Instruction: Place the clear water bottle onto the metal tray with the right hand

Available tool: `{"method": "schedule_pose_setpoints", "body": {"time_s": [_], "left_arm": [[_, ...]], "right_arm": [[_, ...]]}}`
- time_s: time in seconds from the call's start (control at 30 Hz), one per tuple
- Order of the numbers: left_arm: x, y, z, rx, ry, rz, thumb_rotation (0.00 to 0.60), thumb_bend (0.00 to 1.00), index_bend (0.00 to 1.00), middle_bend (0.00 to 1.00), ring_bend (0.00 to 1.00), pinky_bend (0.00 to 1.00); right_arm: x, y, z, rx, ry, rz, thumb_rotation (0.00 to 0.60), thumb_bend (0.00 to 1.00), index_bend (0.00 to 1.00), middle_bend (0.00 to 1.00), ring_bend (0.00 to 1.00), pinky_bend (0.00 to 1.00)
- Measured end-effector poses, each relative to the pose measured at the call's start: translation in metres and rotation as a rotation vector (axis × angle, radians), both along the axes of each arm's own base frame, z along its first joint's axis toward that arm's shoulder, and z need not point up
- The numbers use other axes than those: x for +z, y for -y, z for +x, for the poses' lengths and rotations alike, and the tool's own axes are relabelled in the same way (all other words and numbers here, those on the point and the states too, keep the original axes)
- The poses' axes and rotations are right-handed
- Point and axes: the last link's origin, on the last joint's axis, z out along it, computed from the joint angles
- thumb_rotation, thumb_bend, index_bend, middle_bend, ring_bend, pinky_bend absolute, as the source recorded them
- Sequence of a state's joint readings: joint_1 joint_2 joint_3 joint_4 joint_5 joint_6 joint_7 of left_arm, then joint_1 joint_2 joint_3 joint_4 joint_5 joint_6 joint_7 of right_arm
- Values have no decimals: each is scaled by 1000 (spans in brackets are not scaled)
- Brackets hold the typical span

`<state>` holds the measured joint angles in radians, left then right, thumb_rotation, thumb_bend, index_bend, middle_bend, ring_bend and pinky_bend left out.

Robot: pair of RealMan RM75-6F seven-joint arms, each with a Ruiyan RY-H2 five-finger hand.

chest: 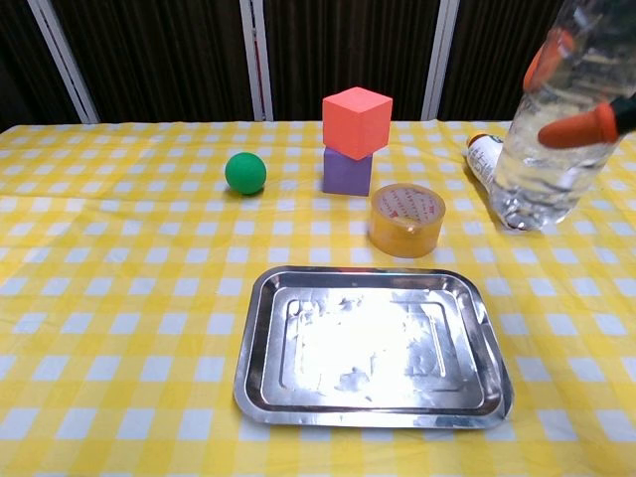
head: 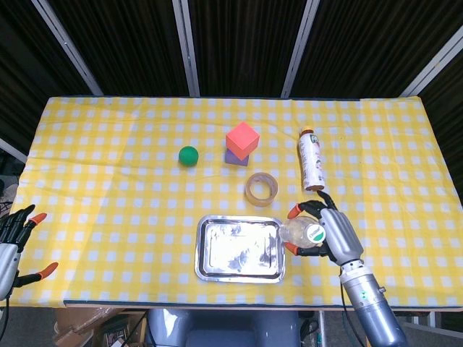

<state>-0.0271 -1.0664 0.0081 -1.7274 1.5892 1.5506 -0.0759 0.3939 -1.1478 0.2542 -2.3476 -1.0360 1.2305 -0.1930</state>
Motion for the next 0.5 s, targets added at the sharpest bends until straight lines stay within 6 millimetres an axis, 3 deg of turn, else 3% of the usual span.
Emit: {"method": "schedule_pose_setpoints", "body": {"time_s": [0.27,0.4,0.5], "left_arm": [[1,0,0,2,1,7,600,156,126,0,0,0],[3,-1,-1,4,3,11,600,156,126,0,0,0],[3,-1,-2,6,6,10,600,156,126,0,0,0]], "right_arm": [[-58,-5,-6,-52,87,126,600,559,815,631,292,0],[-73,-5,-13,-64,68,141,600,685,866,666,330,0],[-73,-3,-14,-60,46,128,600,773,897,686,350,0]]}}
